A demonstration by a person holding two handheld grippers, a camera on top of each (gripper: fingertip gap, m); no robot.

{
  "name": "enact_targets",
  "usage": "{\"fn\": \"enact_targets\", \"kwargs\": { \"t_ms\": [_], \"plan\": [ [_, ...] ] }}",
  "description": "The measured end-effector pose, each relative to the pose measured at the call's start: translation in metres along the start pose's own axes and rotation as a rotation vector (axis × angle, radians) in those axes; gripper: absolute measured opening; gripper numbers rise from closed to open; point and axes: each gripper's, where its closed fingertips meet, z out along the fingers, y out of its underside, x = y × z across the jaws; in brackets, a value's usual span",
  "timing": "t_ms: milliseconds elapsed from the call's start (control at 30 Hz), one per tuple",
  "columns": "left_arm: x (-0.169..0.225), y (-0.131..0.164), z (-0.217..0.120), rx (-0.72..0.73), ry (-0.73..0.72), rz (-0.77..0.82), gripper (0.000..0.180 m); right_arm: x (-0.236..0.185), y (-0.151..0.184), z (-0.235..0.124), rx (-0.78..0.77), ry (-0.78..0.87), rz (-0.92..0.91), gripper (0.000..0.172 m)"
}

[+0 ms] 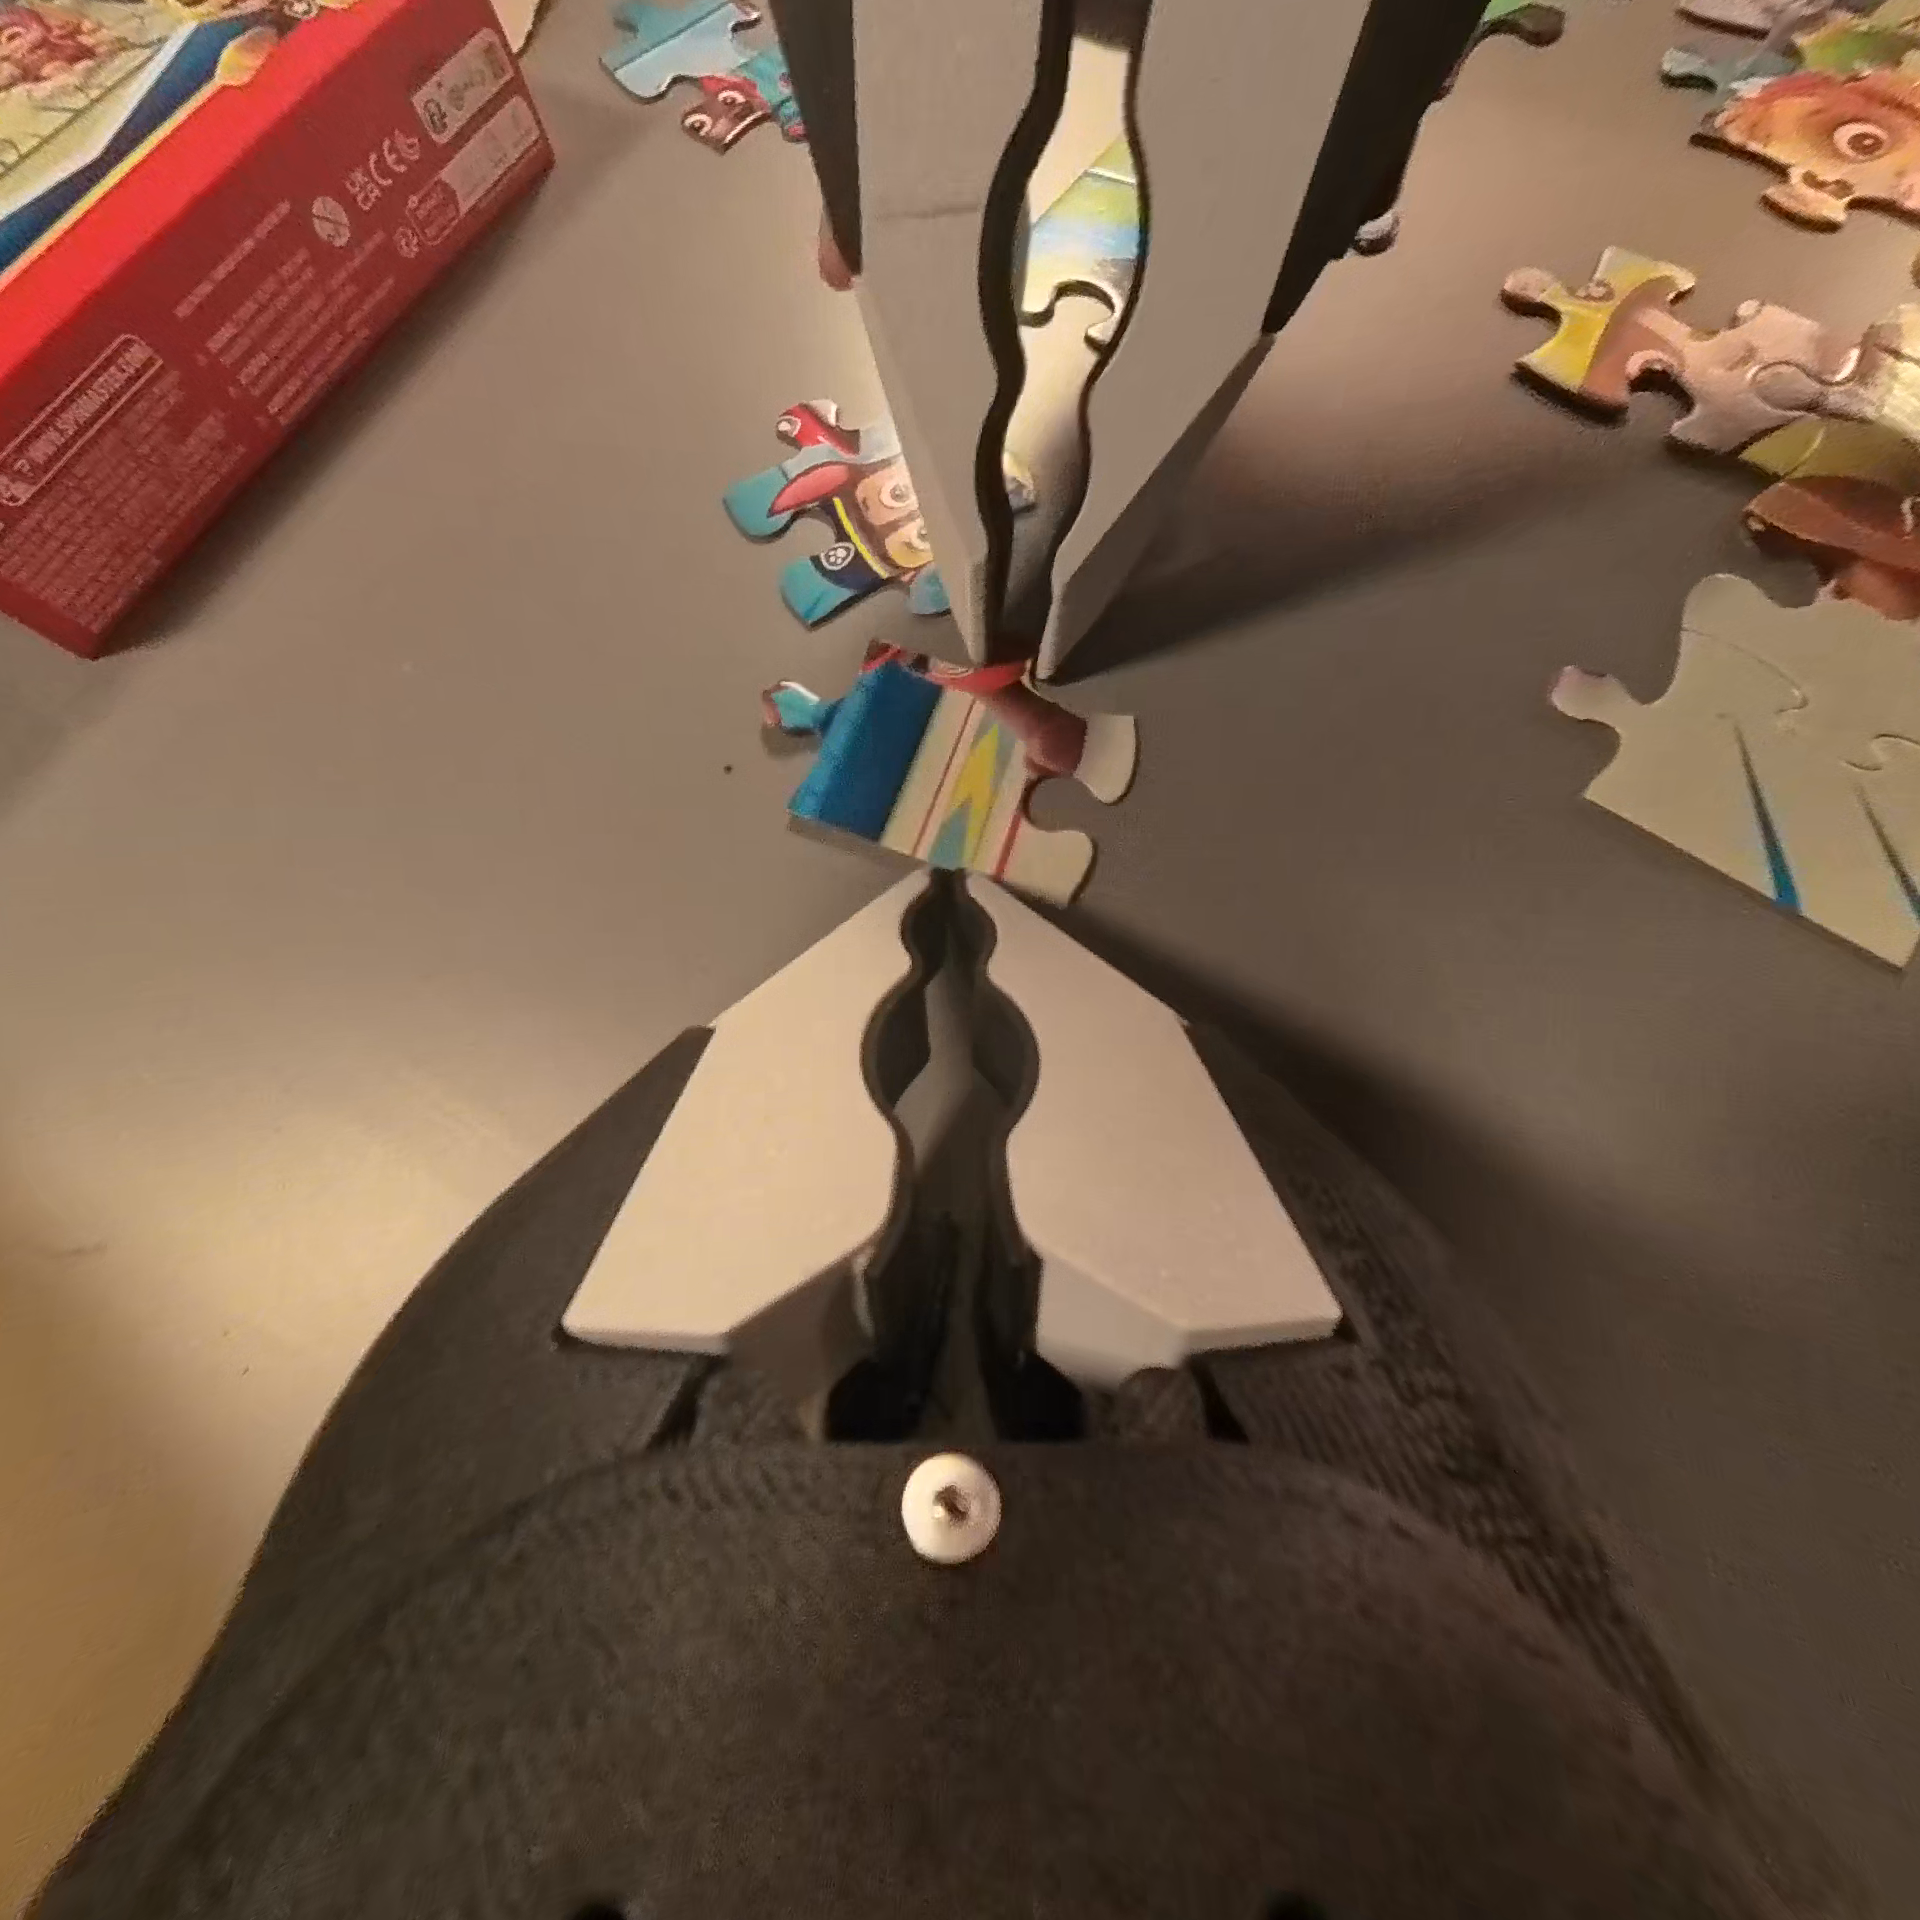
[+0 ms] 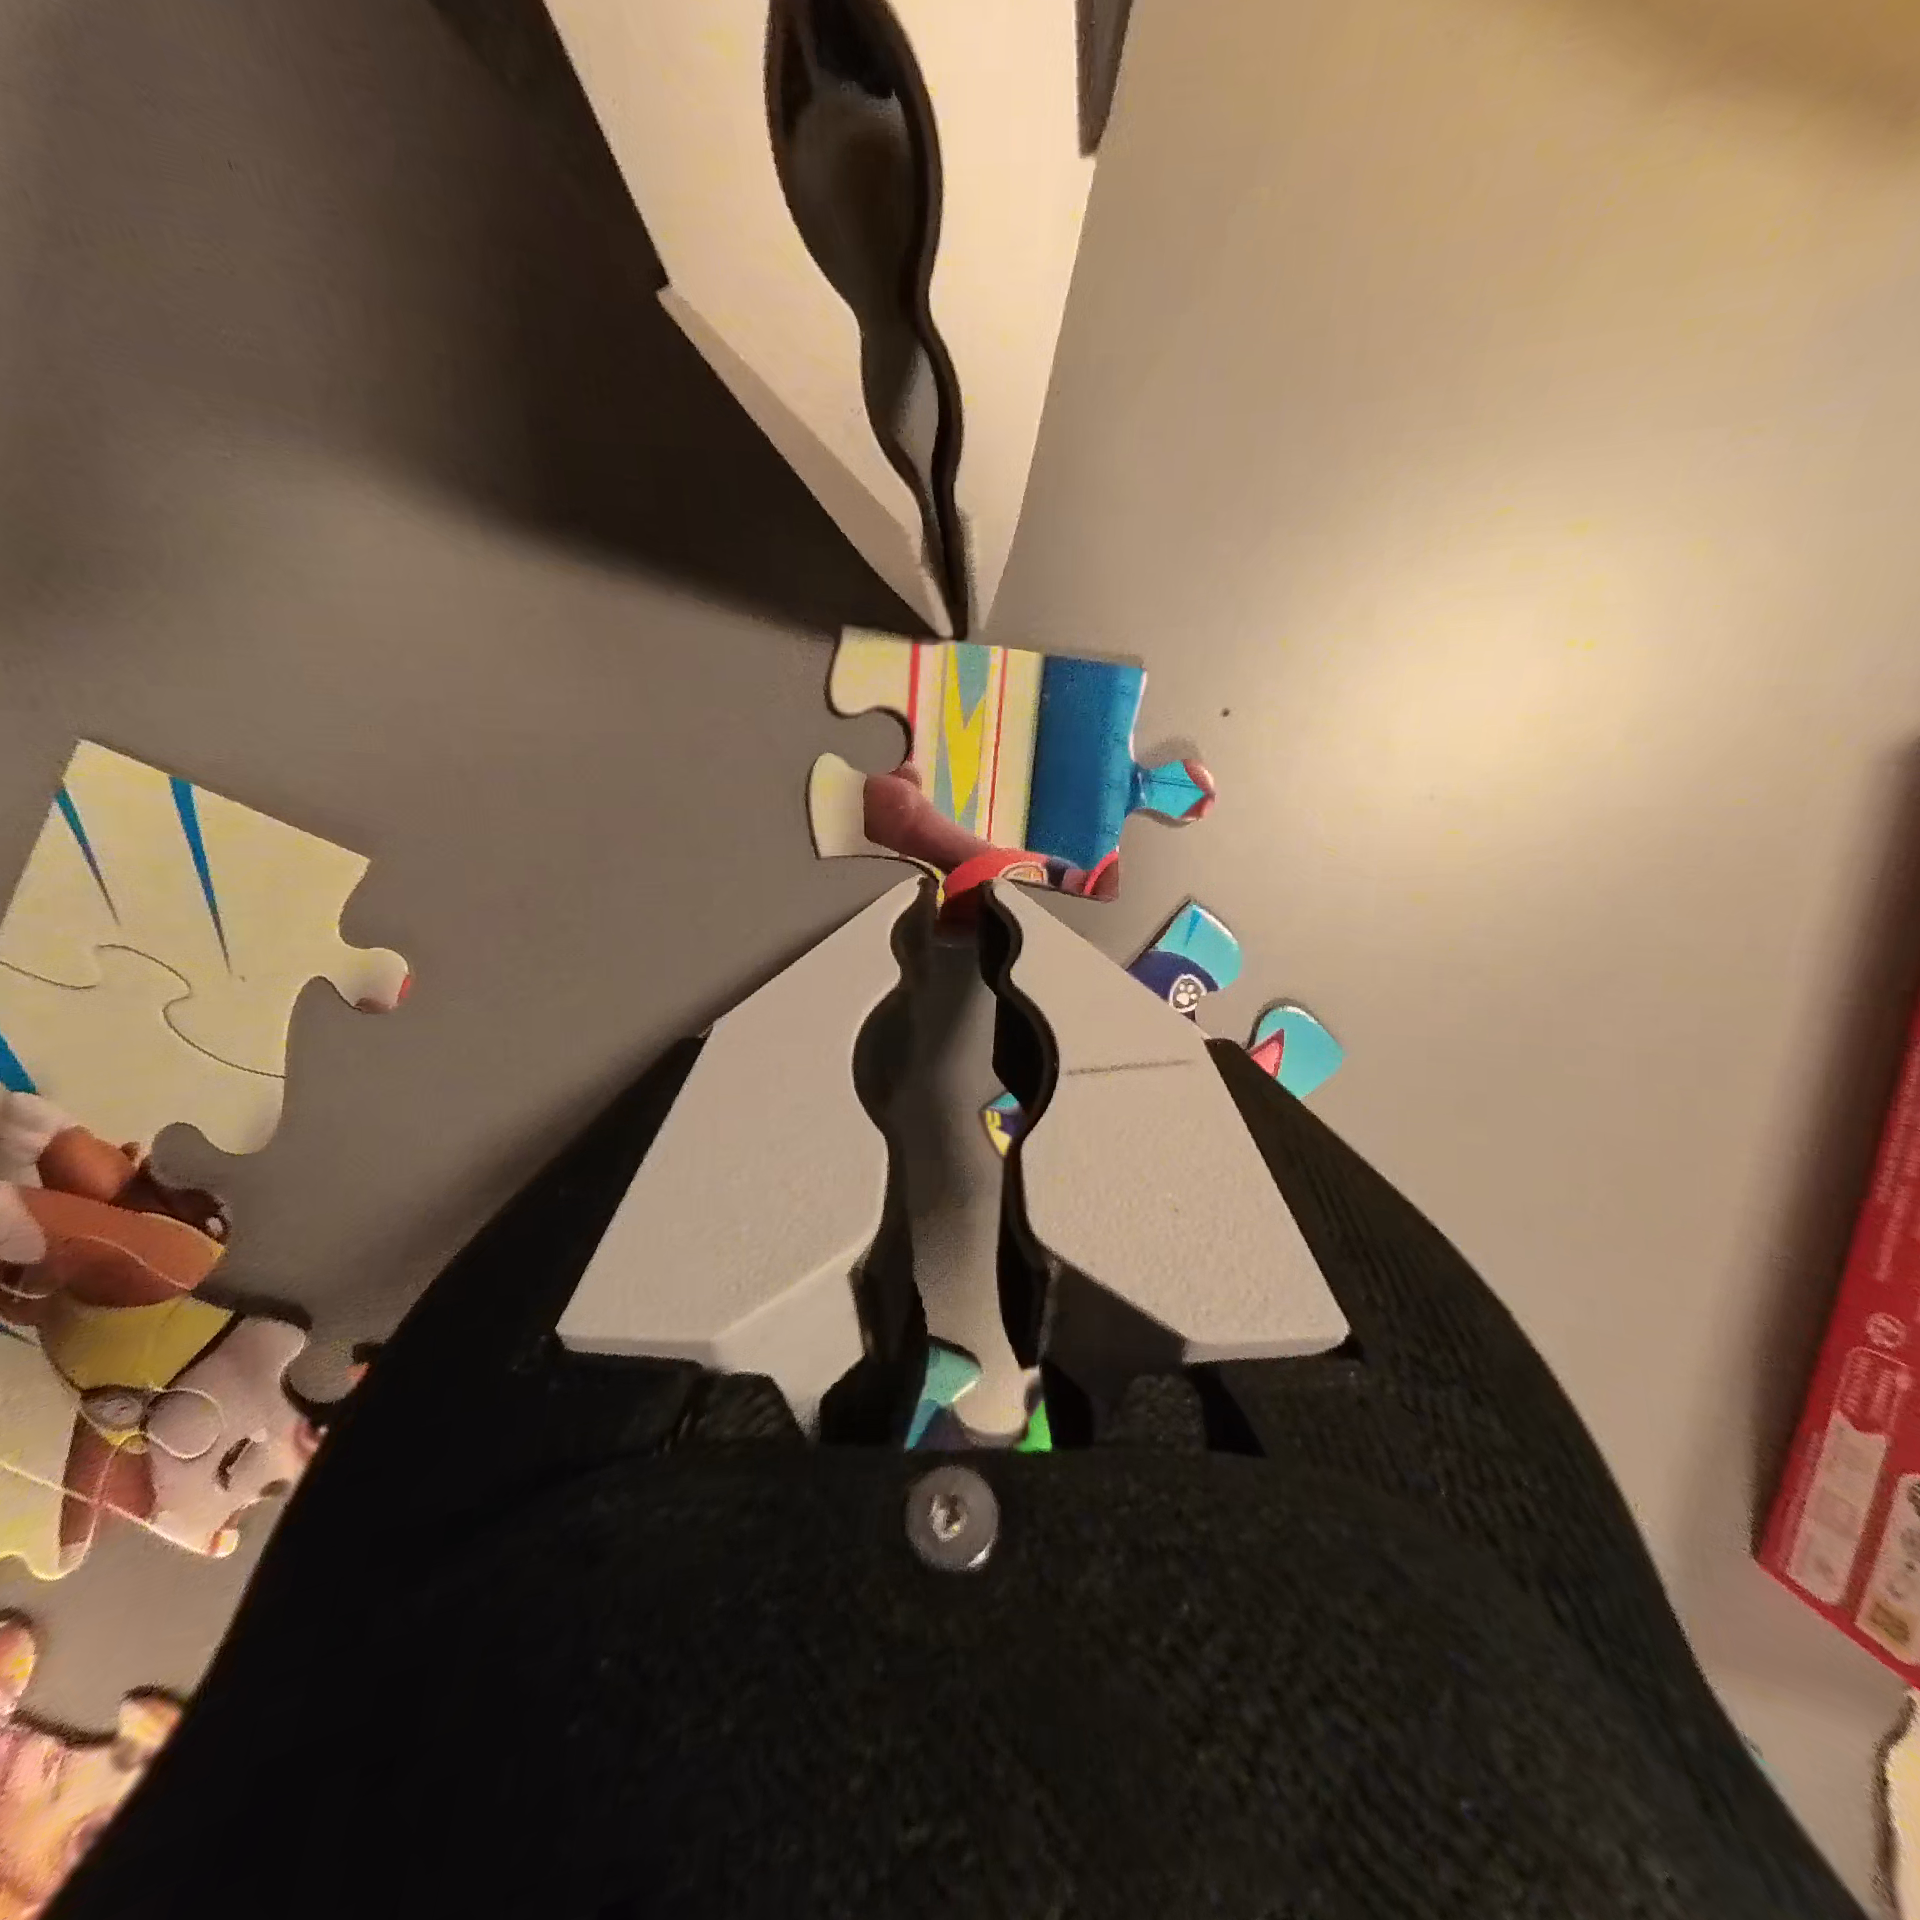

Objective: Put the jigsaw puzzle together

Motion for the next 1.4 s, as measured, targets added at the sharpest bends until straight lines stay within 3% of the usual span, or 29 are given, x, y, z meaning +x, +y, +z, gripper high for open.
{"fn": "enact_targets", "kwargs": {
  "t_ms": [367,433,500,600,867,1067,1100,1233,1333,1400],
  "plan": [
    [-0.005,-0.018,-0.016,0.153,-0.200,0.166,0.000,-0.006,-0.004,-0.008,0.018,0.094,0.014,0.000],
    [-0.005,-0.018,-0.016,0.150,-0.205,0.169,0.000,-0.001,-0.001,-0.008,0.017,0.109,0.049,0.021],
    [-0.005,-0.014,-0.012,0.113,-0.199,0.171,0.000,0.002,0.004,-0.004,-0.003,0.094,0.102,0.030],
    [-0.007,-0.005,-0.002,0.020,-0.203,0.174,0.000,0.005,0.004,-0.003,-0.023,0.069,0.136,0.026],
    [-0.006,-0.005,-0.001,0.022,-0.189,0.161,0.000,0.006,0.003,0.000,-0.176,0.052,0.157,0.011],
    [-0.001,-0.007,-0.002,0.040,-0.199,0.227,0.000,-0.008,-0.007,0.005,-0.119,0.042,0.137,0.011],
    [-0.002,-0.010,-0.005,0.063,-0.229,0.244,0.000,-0.008,-0.008,0.004,-0.104,0.053,0.129,0.000],
    [-0.010,-0.034,-0.029,0.270,-0.363,0.267,0.000,-0.009,-0.015,-0.001,-0.028,0.103,0.106,0.000],
    [-0.016,-0.038,-0.038,0.325,-0.370,0.201,0.000,-0.006,-0.017,-0.003,0.011,0.140,0.102,0.000],
    [-0.020,-0.038,-0.039,0.333,-0.377,0.169,0.000,-0.003,-0.020,-0.001,0.045,0.145,0.122,0.029]
  ]
}}
